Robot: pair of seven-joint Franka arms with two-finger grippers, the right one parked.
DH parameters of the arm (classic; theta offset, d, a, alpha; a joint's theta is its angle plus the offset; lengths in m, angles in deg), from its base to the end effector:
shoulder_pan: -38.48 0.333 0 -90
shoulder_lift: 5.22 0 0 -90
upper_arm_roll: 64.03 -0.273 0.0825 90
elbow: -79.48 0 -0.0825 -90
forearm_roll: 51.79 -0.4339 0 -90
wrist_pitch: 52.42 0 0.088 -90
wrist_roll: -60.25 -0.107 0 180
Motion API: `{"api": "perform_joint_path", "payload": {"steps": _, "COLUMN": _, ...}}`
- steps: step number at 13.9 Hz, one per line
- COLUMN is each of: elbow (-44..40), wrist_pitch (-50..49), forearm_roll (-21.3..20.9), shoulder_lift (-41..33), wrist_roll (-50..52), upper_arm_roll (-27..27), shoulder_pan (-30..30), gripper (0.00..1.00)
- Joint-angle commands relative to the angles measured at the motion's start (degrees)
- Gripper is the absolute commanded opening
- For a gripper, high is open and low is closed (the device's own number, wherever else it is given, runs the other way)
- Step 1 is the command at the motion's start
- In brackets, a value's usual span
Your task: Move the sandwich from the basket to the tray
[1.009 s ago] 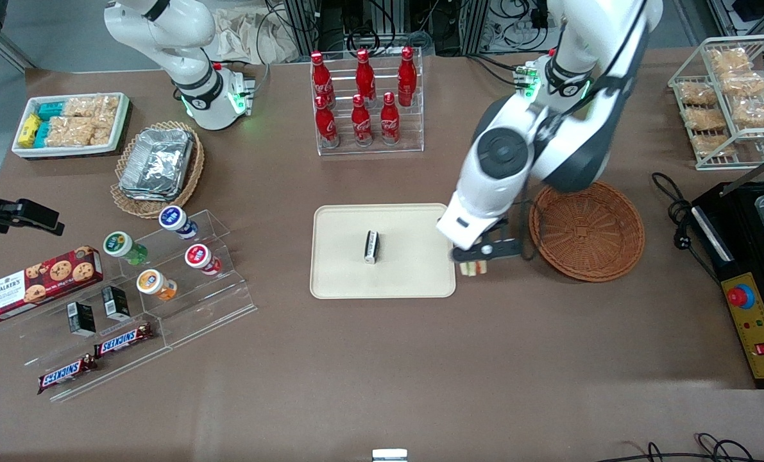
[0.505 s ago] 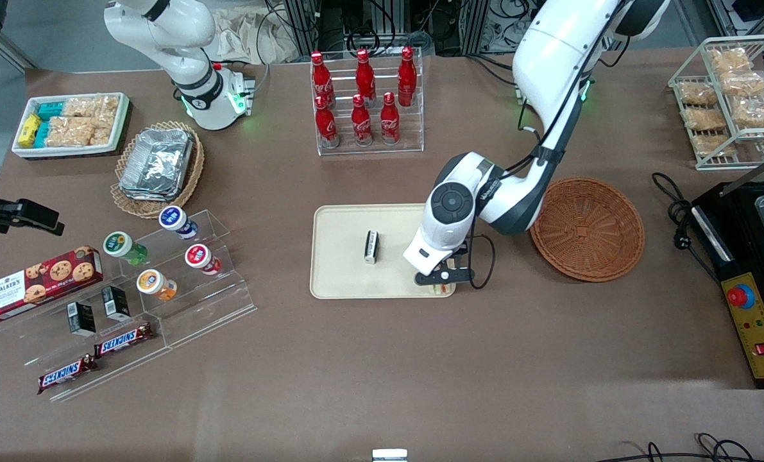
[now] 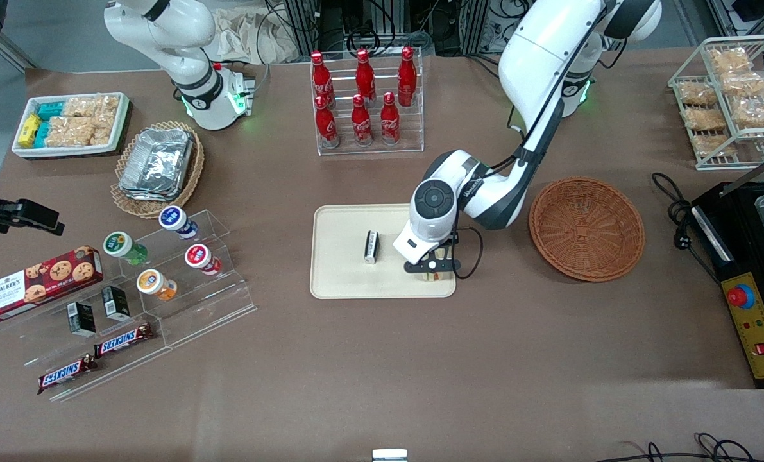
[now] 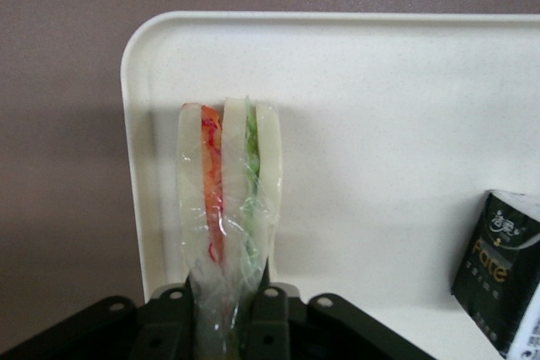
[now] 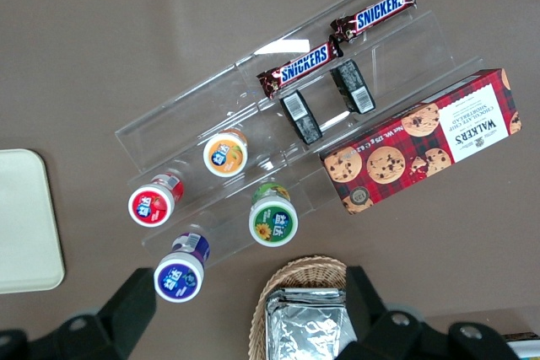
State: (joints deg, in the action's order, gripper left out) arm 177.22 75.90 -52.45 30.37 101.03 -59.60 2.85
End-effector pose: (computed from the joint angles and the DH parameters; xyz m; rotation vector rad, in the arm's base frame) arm 0.5194 -0.4340 0.1561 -3.1110 -0.0272 0.1386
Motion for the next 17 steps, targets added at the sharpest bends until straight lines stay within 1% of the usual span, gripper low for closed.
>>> {"api": "perform_joint_path", "payload": {"steps": 1, "elbow": 0.88, "wrist_pitch": 1.14, "forearm_roll": -0.58, "shoulder_lift": -1.14, "wrist_roll": 0.80, "upper_arm_roll": -0.56, "shoulder_pan": -0.06, "gripper": 1.00}}
{"api": "perform_joint_path", "payload": {"steps": 4, "elbow": 0.88, "wrist_pitch": 0.00, "forearm_roll": -0.84, "shoulder_lift": -1.93, "wrist_roll": -0.35, "upper_arm_roll": -0.83, "shoulder_pan": 0.03, "gripper": 1.00}}
{"api": "perform_joint_path", "payload": {"steps": 6, "elbow": 0.44, "wrist_pitch": -0.61, "forearm_roll": -0.76, "shoulder_lift": -4.38, "wrist_roll": -0.09, "upper_arm_roll": -1.44, "shoulder_pan": 0.38, "gripper": 1.00}}
{"api": "perform_joint_path", "payload": {"steps": 8, "elbow": 0.00, "wrist_pitch": -2.89, "forearm_roll": -0.49, "shoulder_lift": -8.59, "wrist_roll": -0.08, "upper_arm_roll": -1.44, "shoulder_pan": 3.88, "gripper": 1.00}}
{"api": "perform_joint_path", "payload": {"steps": 9, "elbow": -0.61, "wrist_pitch": -4.55, "forearm_roll": -0.58, "shoulder_lift": -10.44, "wrist_roll": -0.17, "upper_arm_roll": -1.27, "shoulder_pan": 6.16, "gripper": 1.00}}
{"api": "perform_joint_path", "payload": {"steps": 11, "elbow": -2.54, "wrist_pitch": -10.08, "forearm_roll": -0.14, "shoulder_lift": -13.69, "wrist_roll": 0.26, "upper_arm_roll": -1.35, "shoulder_pan": 8.72, "gripper": 1.00}}
{"api": "perform_joint_path", "payload": {"steps": 14, "elbow": -2.82, "wrist_pitch": -17.64, "forearm_roll": 0.04, "shoulder_lift": -21.59, "wrist_roll": -0.35, "upper_arm_roll": -1.35, "shoulder_pan": 13.81, "gripper": 1.00}}
{"api": "perform_joint_path", "payload": {"steps": 16, "elbow": -2.64, "wrist_pitch": -22.48, "forearm_roll": -0.05, "shoulder_lift": -26.17, "wrist_roll": -2.09, "upper_arm_roll": -2.57, "shoulder_pan": 15.23, "gripper": 1.00}}
{"api": "perform_joint_path", "payload": {"steps": 17, "elbow": -2.38, "wrist_pitch": -24.76, "forearm_roll": 0.04, "shoulder_lift": -28.37, "wrist_roll": -5.24, "upper_arm_roll": -3.98, "shoulder_pan": 15.32, "gripper": 1.00}}
